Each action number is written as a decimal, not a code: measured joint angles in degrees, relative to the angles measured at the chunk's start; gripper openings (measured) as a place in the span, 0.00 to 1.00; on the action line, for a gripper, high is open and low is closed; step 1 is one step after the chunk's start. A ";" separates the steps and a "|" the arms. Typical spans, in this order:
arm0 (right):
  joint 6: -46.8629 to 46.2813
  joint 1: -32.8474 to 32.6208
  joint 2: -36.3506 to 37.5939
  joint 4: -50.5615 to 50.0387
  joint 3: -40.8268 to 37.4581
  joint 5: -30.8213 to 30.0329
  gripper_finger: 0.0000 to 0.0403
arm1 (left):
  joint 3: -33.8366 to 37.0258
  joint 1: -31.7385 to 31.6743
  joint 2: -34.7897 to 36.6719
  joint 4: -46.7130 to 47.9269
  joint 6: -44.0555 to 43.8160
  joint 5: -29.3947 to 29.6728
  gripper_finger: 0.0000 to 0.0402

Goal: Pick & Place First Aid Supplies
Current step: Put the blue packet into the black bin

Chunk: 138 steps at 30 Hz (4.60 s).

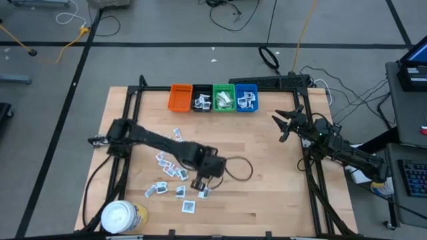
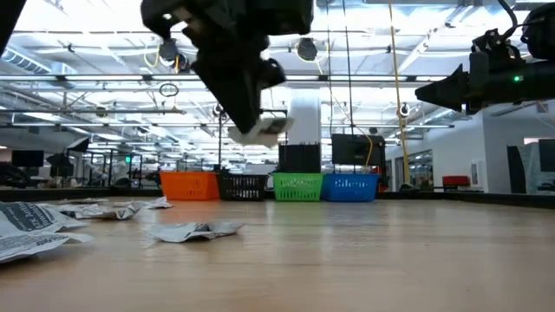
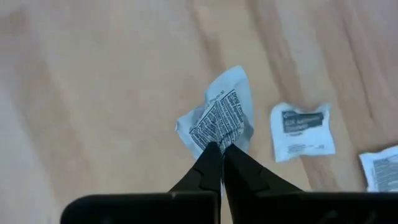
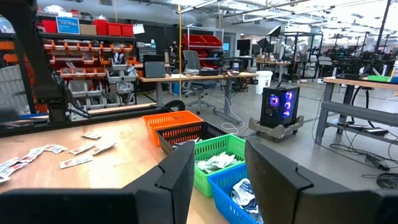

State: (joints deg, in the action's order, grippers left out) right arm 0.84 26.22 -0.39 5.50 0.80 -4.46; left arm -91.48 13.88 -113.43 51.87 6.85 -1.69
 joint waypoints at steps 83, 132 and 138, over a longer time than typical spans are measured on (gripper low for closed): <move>0.01 0.00 0.01 0.04 -0.02 0.00 0.35 | -31.78 -53.55 -20.53 27.42 -19.23 -6.27 0.01; 0.00 0.00 0.01 0.02 0.00 0.01 0.35 | -31.39 -39.16 -13.16 38.15 7.80 -3.70 0.46; 0.00 -0.01 0.00 0.03 -0.02 0.00 0.35 | -31.37 -31.09 -13.16 38.12 12.50 -3.81 0.46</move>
State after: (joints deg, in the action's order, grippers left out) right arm 0.84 26.21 -0.39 5.53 0.78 -4.46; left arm -122.85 -17.21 -126.58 89.99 19.34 -5.50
